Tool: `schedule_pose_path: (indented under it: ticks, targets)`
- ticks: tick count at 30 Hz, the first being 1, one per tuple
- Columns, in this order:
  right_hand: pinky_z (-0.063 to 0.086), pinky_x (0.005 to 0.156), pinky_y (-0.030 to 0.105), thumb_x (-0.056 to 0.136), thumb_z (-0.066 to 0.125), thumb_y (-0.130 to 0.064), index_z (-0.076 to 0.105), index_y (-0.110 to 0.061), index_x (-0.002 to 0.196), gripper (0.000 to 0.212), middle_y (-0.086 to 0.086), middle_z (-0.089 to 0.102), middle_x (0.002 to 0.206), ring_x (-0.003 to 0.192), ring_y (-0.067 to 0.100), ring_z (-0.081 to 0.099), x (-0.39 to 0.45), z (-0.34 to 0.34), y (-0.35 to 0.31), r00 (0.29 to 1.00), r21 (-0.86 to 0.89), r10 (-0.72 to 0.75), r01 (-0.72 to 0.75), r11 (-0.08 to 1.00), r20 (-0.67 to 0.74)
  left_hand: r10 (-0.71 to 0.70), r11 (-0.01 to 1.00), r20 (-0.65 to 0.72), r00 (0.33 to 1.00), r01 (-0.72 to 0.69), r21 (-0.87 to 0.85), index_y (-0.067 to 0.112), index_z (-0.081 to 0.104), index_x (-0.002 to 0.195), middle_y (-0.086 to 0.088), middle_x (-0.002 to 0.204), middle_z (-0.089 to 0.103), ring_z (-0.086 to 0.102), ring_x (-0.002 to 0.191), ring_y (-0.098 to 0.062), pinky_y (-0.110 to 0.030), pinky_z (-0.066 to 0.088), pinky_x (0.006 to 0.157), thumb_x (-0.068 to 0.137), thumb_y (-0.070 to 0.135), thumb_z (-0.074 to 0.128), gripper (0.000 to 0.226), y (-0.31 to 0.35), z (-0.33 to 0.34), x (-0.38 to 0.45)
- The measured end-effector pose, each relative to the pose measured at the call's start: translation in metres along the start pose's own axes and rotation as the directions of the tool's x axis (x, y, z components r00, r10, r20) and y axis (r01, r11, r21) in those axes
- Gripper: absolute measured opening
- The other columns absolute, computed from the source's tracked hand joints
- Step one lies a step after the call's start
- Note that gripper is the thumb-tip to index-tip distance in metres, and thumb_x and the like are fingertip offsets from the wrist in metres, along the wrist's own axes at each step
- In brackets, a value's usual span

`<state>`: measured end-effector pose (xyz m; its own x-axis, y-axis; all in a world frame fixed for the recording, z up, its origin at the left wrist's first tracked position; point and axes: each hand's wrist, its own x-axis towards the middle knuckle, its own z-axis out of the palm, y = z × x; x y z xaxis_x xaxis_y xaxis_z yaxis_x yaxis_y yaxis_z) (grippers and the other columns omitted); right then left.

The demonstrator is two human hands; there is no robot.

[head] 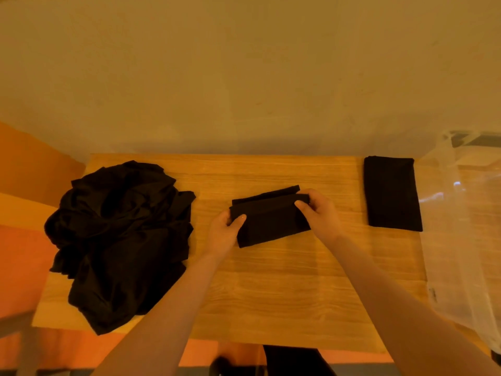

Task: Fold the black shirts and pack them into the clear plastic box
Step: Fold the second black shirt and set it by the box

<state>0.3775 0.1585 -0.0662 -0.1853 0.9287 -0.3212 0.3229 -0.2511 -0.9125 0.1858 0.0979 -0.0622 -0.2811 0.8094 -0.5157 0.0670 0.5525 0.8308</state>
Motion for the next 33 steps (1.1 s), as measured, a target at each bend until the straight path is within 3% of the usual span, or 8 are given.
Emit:
schedule_pose_path:
  ticks: [7,14,18,23,25,27,30,33]
  targets:
    - [0.047,0.077,0.022,0.094,0.051,-0.011,0.052,-0.026,0.097,0.016,-0.011,0.058,0.092,0.092,0.011,0.057,0.022,0.003,0.012,0.993,0.016,0.092,-0.093,0.996,0.078,-0.02,0.997,-0.191,0.981,0.034,0.067,0.013,0.051,0.125,0.004,0.111,0.055,0.051,0.108,-0.01,-0.023,0.042,0.088,0.097,0.022,0.045,0.03,-0.008,0.018,0.011]
    - [0.042,0.077,0.021,0.097,0.044,-0.021,0.051,-0.013,0.127,0.032,-0.008,0.052,0.101,0.095,0.007,0.051,0.027,0.01,0.017,0.995,-0.254,0.027,-0.05,0.966,-0.094,0.043,0.972,-0.338,0.94,0.039,0.232,0.006,0.054,0.121,-0.006,0.105,0.062,0.059,0.098,-0.018,-0.026,0.049,0.08,0.097,0.029,0.043,0.035,-0.021,0.031,0.021]
    - [0.046,0.057,0.02,0.095,0.048,-0.026,0.051,-0.01,0.12,0.03,-0.005,0.056,0.085,0.071,0.009,0.055,0.027,0.016,0.025,0.969,-0.318,0.014,-0.095,0.943,-0.248,0.065,0.948,-0.393,0.917,0.066,0.312,0.007,0.056,0.11,0.002,0.078,0.056,0.052,0.063,-0.007,-0.017,0.039,0.051,0.097,0.032,0.043,0.032,-0.025,0.038,0.02]
    - [0.051,0.063,0.032,0.092,0.055,-0.026,0.051,-0.008,0.119,0.032,0.007,0.062,0.101,0.086,0.024,0.063,0.025,0.015,0.025,0.944,-0.593,-0.169,-0.033,0.805,-0.282,0.112,0.919,-0.463,0.879,0.085,0.384,0.009,0.047,0.12,-0.011,0.105,0.061,0.061,0.089,-0.022,-0.026,0.048,0.062,0.095,0.024,0.049,0.029,-0.023,0.04,0.01]
    - [0.054,0.076,0.042,0.088,0.058,-0.014,0.057,-0.004,0.114,0.028,0.013,0.063,0.109,0.095,0.031,0.062,0.025,0.016,0.025,0.886,-0.722,-0.441,0.21,0.66,-0.145,0.36,0.816,-0.408,0.839,-0.072,0.573,0.007,0.05,0.119,-0.012,0.112,0.058,0.057,0.102,-0.025,-0.033,0.049,0.081,0.091,0.015,0.053,0.029,-0.023,0.043,0.004]
    - [0.049,0.086,0.047,0.083,0.061,-0.012,0.06,-0.007,0.115,0.033,0.013,0.064,0.115,0.103,0.032,0.062,0.026,0.021,0.029,0.798,-0.79,-0.586,0.447,0.42,0.141,0.556,0.603,-0.166,0.814,-0.258,0.755,0.009,0.053,0.12,-0.01,0.121,0.057,0.054,0.111,-0.026,-0.039,0.046,0.092,0.09,0.019,0.045,0.033,-0.024,0.052,0.0]
    - [0.022,0.11,0.041,0.093,0.05,-0.026,0.045,-0.015,0.136,0.045,0.006,0.046,0.141,0.134,0.022,0.039,0.026,0.022,0.035,0.839,-0.781,-0.38,0.52,0.346,0.39,0.42,0.395,0.121,0.899,-0.301,0.868,0.012,0.049,0.132,-0.009,0.138,0.049,0.044,0.13,-0.025,-0.049,0.04,0.101,0.093,0.038,0.028,0.05,-0.033,0.056,0.002]
    - [-0.005,0.111,0.039,0.089,0.004,-0.049,0.01,-0.023,0.148,0.065,-0.002,0.013,0.156,0.144,0.015,0.005,0.027,0.01,0.041,0.937,-0.836,-0.193,0.348,0.425,0.292,0.28,0.361,0.146,0.949,-0.245,0.9,0.02,0.01,0.147,-0.007,0.156,0.012,0.001,0.143,-0.021,-0.05,0.014,0.114,0.09,0.059,-0.003,0.07,-0.046,0.043,0.011]
